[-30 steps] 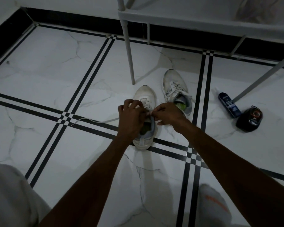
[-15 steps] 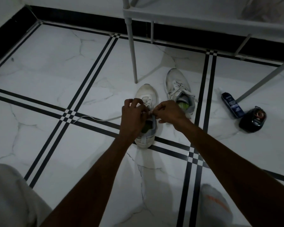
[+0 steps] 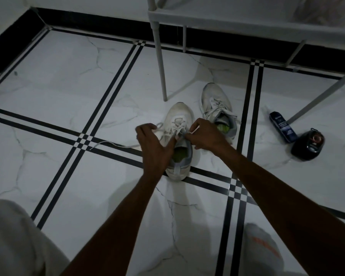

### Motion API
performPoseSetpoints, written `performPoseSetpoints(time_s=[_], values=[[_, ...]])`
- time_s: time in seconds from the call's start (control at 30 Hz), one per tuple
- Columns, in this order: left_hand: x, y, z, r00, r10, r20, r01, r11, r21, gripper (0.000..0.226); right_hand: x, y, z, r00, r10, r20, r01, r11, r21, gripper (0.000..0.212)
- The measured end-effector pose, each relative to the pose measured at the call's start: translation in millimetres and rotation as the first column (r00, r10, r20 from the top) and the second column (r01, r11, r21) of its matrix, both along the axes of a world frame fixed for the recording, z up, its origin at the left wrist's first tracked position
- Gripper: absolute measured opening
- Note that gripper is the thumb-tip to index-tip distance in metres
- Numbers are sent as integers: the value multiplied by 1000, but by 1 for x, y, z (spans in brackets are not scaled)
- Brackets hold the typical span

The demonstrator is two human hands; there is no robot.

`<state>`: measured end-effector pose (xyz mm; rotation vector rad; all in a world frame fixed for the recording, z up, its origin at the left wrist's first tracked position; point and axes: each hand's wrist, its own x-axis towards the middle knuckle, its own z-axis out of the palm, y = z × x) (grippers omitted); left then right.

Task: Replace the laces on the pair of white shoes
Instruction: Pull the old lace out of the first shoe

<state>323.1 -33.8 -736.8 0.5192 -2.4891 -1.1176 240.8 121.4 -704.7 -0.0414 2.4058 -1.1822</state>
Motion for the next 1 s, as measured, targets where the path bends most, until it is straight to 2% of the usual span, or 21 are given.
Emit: performPoseSetpoints(time_s=[0.07, 0.13, 0.2, 0.27, 0.47, 0.5, 0.53, 0.6, 0.63, 0.7, 0.77, 0.83, 0.9, 1.0], values=[[2, 1, -6, 996, -86, 9, 86, 995, 45, 29, -2, 1, -2, 1000, 14, 8, -14, 1000, -4, 33], [0, -1, -8, 996, -91, -11, 92, 993, 79, 10, -4, 0, -4, 983, 111, -144, -96, 990, 108, 32], [-2, -1, -5, 997, -73, -24, 76, 986, 150, 7, -1, -8, -5, 910, 268, -316, -176, 941, 290, 35], [-2, -1, -2, 996, -82, -19, 85, 973, 216, 4, 6, -19, -4, 835, 416, -360, -264, 877, 402, 35], [-1, -8, -8, 995, -99, -5, 96, 945, 314, 11, 6, -28, -7, 732, 529, -429, -331, 827, 455, 21], [-1, -9, -9, 995, -104, -4, 100, 945, 312, 13, 3, -25, -7, 728, 525, -441, -323, 829, 456, 20], [-1, -10, -9, 995, -104, -2, 100, 946, 308, 13, -1, -21, -7, 754, 453, -476, -257, 870, 422, 18], [-1, -11, -10, 996, -93, 6, 87, 948, 307, 11, -16, -4, -9, 845, 152, -512, 10, 954, 301, 18], [-2, -12, -11, 996, -87, 6, 81, 947, 311, 9, -22, 5, -10, 875, 34, -482, 108, 959, 264, 21], [-1, -10, -11, 997, -77, -2, 74, 944, 321, 8, -26, 14, -10, 911, 6, -413, 89, 974, 209, 29], [-1, -7, -10, 997, -73, -10, 72, 950, 304, 9, -21, 5, -8, 899, 136, -415, -85, 986, 140, 27], [-2, -7, -11, 997, -75, -12, 75, 954, 289, 11, -9, -13, -8, 851, 336, -403, -237, 931, 277, 22], [-2, -8, -12, 997, -80, -14, 80, 956, 281, 13, 2, -25, -12, 818, 455, -352, -288, 853, 435, 22], [-1, -8, -9, 996, -90, -22, 93, 962, 258, 10, 10, -31, -16, 727, 536, -429, -290, 806, 515, 23]])
